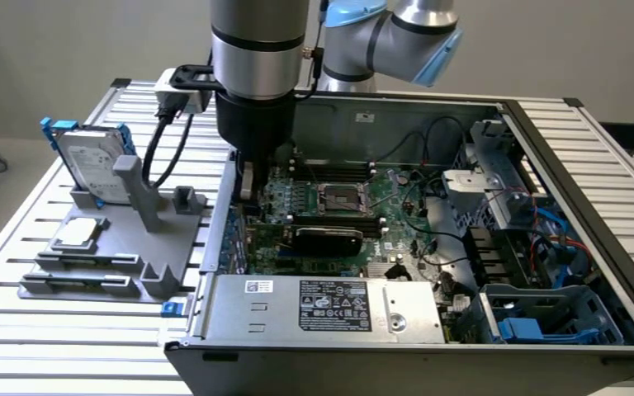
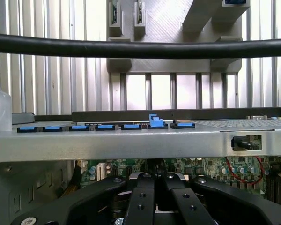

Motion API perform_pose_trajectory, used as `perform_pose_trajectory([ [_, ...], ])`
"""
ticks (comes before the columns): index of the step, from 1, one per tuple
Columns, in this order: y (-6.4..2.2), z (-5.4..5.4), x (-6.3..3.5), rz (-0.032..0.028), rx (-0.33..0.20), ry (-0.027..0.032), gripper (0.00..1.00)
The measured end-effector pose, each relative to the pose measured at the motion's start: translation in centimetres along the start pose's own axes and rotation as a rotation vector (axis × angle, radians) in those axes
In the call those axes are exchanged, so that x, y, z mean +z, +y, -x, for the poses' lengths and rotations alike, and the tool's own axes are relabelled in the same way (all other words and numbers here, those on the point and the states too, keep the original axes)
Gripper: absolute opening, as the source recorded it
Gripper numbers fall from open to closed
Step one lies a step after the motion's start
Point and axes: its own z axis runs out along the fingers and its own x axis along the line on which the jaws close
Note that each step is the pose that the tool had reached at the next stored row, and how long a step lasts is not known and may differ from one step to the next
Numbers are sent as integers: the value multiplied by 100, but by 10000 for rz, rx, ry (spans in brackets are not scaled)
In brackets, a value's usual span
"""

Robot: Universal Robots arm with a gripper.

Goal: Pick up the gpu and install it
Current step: 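Press down on the gpu until it lock into place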

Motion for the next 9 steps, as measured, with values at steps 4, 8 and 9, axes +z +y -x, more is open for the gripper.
perform_pose_trajectory([
  [4, 0, -4, 1, 0, -1, 5, 11],
  [8, -2, -6, 17, -1, -1, 9, 11],
  [9, -3, -6, 26, -1, -1, 9, 11],
])
